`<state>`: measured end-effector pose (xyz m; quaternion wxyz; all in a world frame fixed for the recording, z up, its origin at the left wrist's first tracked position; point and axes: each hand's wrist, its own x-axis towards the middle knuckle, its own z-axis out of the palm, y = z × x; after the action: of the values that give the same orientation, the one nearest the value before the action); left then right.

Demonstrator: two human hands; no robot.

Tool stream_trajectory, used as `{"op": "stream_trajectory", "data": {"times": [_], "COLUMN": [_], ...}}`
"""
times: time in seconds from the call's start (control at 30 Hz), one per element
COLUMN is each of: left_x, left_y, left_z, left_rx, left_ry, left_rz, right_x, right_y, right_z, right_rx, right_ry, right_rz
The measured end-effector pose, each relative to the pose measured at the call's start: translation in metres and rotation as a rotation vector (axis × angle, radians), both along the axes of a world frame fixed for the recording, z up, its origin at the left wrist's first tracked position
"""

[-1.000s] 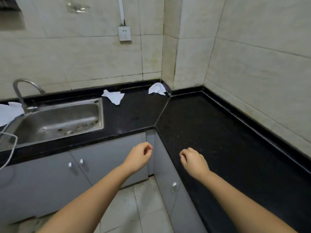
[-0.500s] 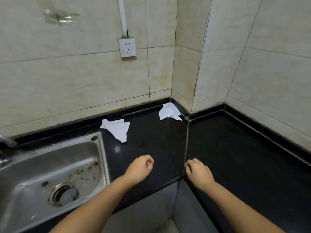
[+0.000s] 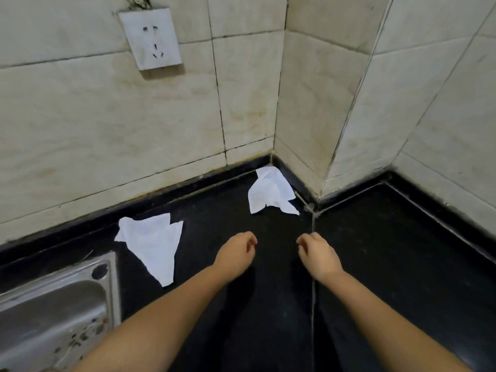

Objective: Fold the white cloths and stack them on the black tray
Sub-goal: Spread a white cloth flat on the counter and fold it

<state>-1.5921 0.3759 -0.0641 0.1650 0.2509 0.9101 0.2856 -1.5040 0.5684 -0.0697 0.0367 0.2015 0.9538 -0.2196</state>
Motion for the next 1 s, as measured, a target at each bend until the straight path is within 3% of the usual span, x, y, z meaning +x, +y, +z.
{"op": "stream_trajectory", "data": {"times": [0.23, 0.33, 0.47, 0.57, 0.7, 0.8, 0.9, 1.0], "left_x": [-0.095, -0.113, -0.117, -0.107, -0.079, -0.06, -0.045, -0.02], "left_y": [0.069, 0.083, 0.085, 0.068, 0.031, 0.009, -0.014, -0.052], "left_z": [-0.033, -0.048, -0.058, -0.057, -0.033, 0.0, 0.027, 0.031], "left_rx": [-0.201, -0.291, -0.373, -0.235, 0.228, 0.478, 0.545, 0.432], "left_ry": [0.086, 0.125, 0.216, 0.19, 0.048, 0.025, 0.061, 0.14], "left_rz": [-0.01, -0.052, -0.026, 0.016, 0.267, 0.319, 0.246, 0.091], "right_x": [-0.109, -0.124, -0.121, -0.105, -0.072, -0.051, -0.034, -0.003], "right_y": [0.044, 0.048, 0.052, 0.047, 0.038, 0.028, 0.014, 0.004], "right_z": [-0.026, -0.043, -0.056, -0.047, -0.007, 0.033, 0.066, 0.069], "right_rx": [0.063, 0.101, 0.083, -0.042, -0.348, -0.43, -0.448, -0.427], "right_ry": [-0.019, -0.1, -0.035, 0.119, 0.345, 0.5, 0.558, 0.455], "right_rz": [0.034, 0.059, 0.017, -0.062, -0.251, -0.283, -0.24, -0.147]}}
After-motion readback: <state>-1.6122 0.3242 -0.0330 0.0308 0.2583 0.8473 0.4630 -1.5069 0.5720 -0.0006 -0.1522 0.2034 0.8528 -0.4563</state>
